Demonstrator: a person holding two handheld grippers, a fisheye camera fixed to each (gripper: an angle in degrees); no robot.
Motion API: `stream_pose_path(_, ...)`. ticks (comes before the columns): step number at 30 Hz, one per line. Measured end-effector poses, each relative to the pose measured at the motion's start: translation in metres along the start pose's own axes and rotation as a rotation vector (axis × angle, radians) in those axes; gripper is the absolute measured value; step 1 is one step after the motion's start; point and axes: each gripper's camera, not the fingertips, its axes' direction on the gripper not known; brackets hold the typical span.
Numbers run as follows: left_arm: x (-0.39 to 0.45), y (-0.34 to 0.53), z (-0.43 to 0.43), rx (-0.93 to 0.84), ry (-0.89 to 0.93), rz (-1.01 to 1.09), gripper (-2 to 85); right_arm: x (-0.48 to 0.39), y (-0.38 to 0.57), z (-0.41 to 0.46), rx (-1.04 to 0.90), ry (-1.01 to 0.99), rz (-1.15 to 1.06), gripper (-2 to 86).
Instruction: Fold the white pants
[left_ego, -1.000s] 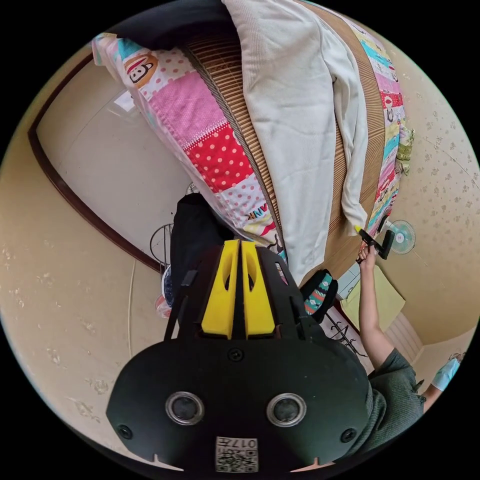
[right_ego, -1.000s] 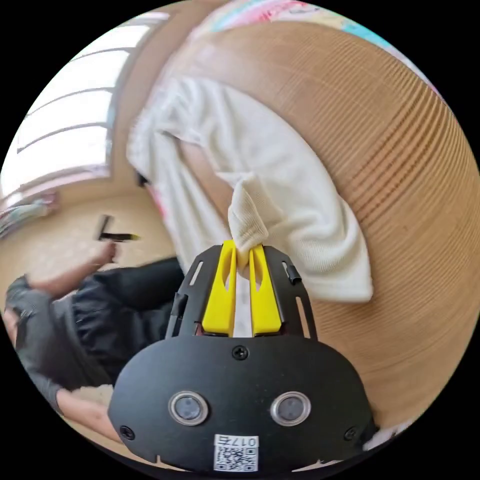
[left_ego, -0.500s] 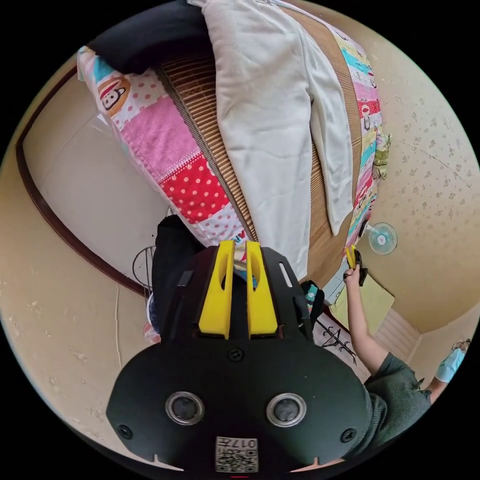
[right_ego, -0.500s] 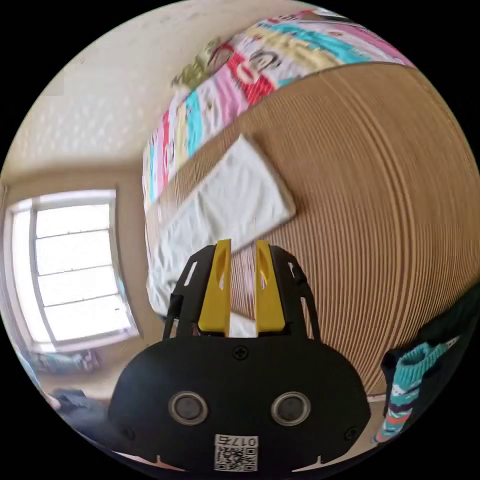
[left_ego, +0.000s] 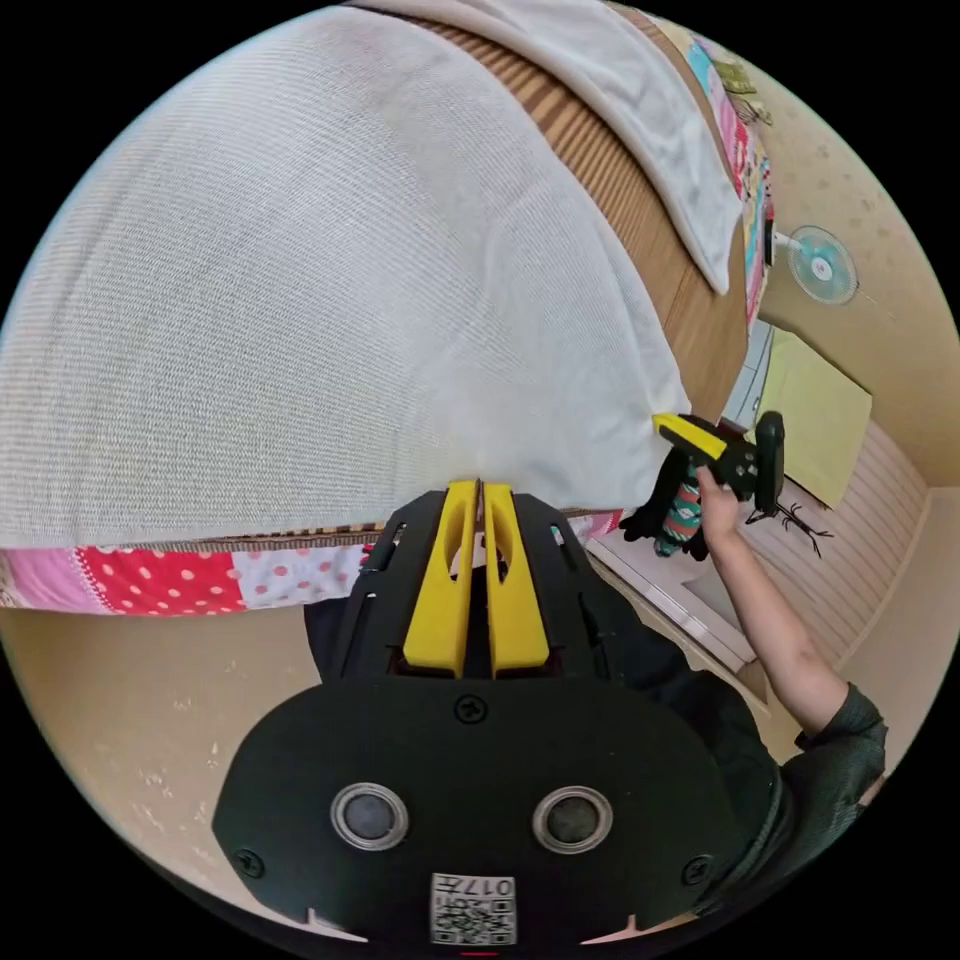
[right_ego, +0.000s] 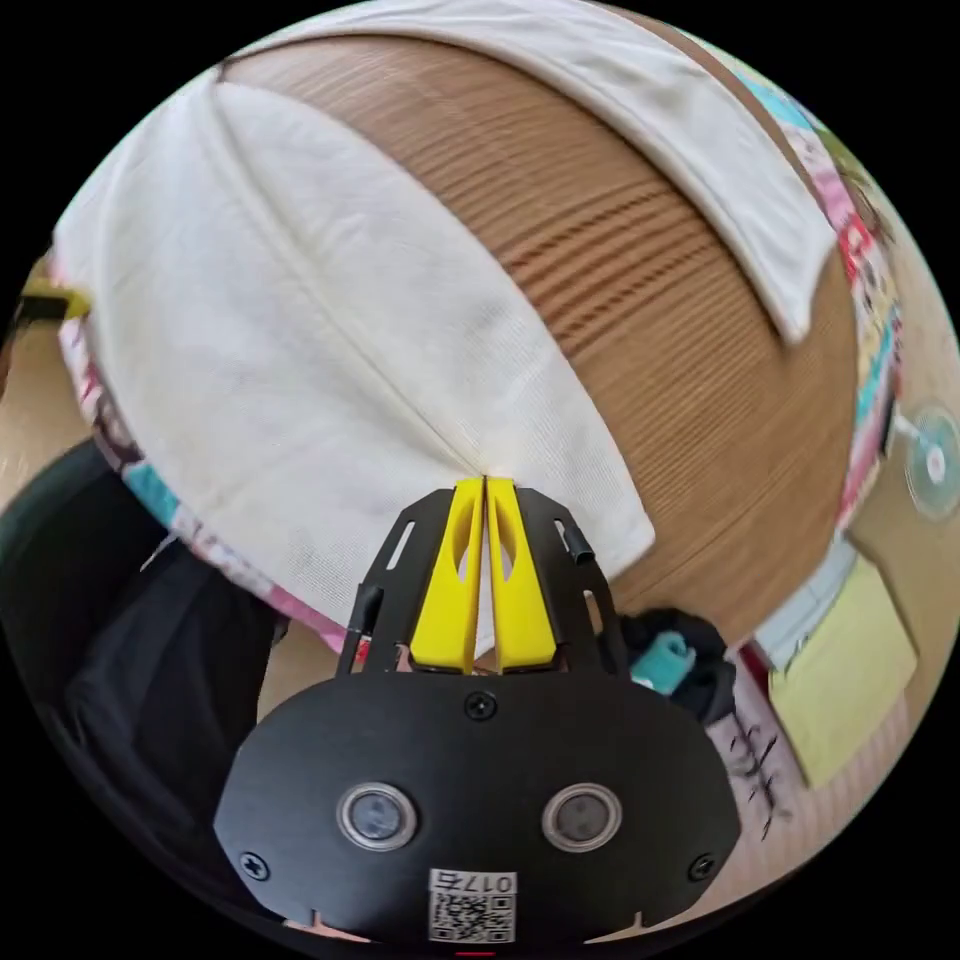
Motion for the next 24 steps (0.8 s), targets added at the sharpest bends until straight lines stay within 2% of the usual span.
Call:
stream_pose_path(1,0.005,0.005,0.002,-0.012,0.026,0.021,0.1,0.015,0.000,0.002,-0.022,0.012,0.081,0.6)
stream_pose_path(2,0.008,0.013,-0.001,-0.002,0.034,0.045,0.1,0.047,0.007,0.002,-0.025,-0.016,0.251,0.7)
stream_pose_path(4,0.007,0.031,-0.012,0.042,0.027,0.071,0.3,0.093,0.037,-0.005,0.088,-0.266,0.432,0.8)
stream_pose_path(6,-0.007,0.049,-0.030,0.108,0.044,0.039,1.1,0.133,0.090,0.006,0.266,-0.689,0.588,1.1)
stream_pose_path(7,-0.024,0.064,-0.046,0.184,0.078,-0.013,2.4,0.138,0.103,0.015,0.290,-0.799,0.619,1.3)
stream_pose_path(9,-0.058,0.088,-0.075,0.332,0.148,-0.145,5.6,0.135,0.154,0.068,0.339,-1.209,0.741,2.3)
stream_pose_path(12,-0.114,0.139,-0.130,0.666,0.254,-0.390,10.6,0.091,0.215,0.139,0.331,-1.519,0.951,4.7)
stream_pose_path(14,-0.140,0.184,-0.172,0.944,0.259,-0.554,11.4,0.057,0.241,0.172,0.260,-1.598,1.045,7.6)
stream_pose_path(17,-0.149,0.215,-0.210,1.143,0.203,-0.671,12.5,0.008,0.256,0.206,0.195,-1.702,1.070,13.0)
stream_pose_path(20,-0.156,0.214,-0.231,1.177,0.205,-0.668,13.0,-0.018,0.258,0.224,0.348,-1.848,1.157,14.8)
stream_pose_path(24,-0.159,0.196,-0.233,1.107,0.203,-0.659,12.6,-0.037,0.251,0.239,0.474,-1.885,1.312,13.0)
